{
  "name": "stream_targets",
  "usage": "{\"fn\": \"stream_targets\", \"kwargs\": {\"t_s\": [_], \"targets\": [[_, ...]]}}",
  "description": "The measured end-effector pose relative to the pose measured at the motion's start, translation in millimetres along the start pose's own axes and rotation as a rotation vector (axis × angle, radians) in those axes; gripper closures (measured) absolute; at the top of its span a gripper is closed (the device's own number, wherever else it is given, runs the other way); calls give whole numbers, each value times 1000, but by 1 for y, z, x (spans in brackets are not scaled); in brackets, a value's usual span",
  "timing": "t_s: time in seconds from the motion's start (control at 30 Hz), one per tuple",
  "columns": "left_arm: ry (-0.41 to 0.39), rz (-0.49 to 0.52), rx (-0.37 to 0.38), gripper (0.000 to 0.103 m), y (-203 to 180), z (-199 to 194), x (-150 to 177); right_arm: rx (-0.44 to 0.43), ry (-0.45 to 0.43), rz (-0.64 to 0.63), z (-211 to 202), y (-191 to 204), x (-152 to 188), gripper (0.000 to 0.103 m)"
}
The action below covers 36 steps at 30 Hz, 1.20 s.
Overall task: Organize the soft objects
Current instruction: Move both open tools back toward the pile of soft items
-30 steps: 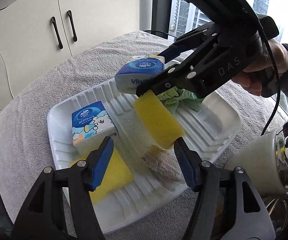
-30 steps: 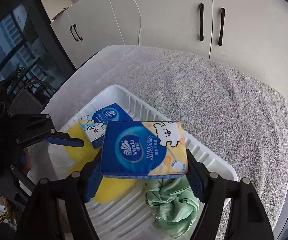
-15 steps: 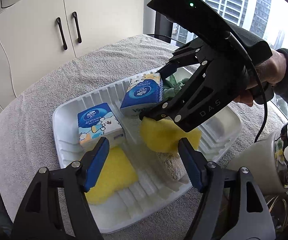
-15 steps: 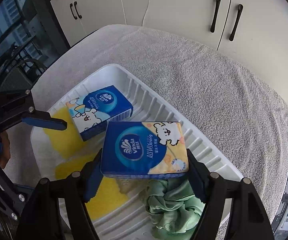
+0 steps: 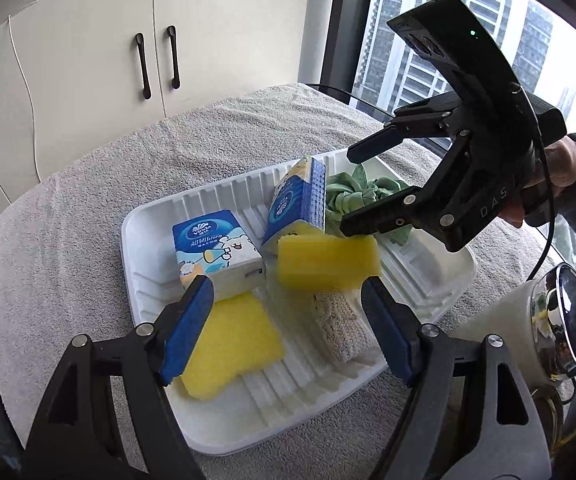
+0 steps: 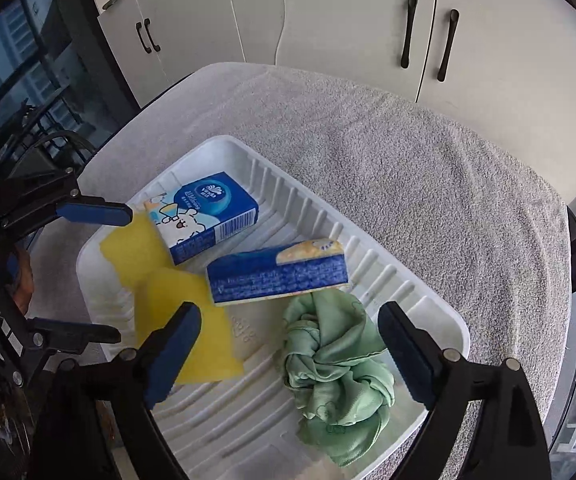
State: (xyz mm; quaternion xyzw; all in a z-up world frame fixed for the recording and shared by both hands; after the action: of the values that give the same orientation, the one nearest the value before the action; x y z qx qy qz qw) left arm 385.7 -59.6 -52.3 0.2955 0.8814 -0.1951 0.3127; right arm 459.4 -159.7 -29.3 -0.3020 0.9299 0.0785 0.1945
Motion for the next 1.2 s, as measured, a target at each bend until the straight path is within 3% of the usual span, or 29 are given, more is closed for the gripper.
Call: {"fn": "stream_targets", "kwargs": {"t_s": [0.07, 0.3, 0.53, 0.7, 0.93, 1.2], "targets": [[-16, -13, -6, 26, 2, -6, -2, -2, -25, 10, -13, -2, 3, 10], [-58, -67, -40, 0, 12, -32, 4, 26, -129, 78, -62, -10, 24, 0], [-144, -188, -141, 0, 33, -73, 17, 126, -272, 226, -119, -41, 58, 0], [-212, -248, -234, 0, 36, -109, 34, 210, -360, 284, -160, -41, 88, 0], [-235, -264, -337, 0, 6, -148, 85, 215, -432, 295, -197, 10, 143, 0], [-199, -206, -382, 0, -65, -158, 153, 168, -424, 216, -187, 113, 199, 0]]}}
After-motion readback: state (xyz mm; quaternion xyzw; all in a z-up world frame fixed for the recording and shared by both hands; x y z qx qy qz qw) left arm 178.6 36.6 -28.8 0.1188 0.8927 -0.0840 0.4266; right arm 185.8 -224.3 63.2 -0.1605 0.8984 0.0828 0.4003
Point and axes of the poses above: each gripper's, at about its wrist camera, not at the fingertips, and z roughly the way its jaws point, y to its left, x to its underside, the point moved 7 cm from there along z, roughly the way its jaws point, and after that the axes turned 3 degrees about -z, right-handed, at the moved point
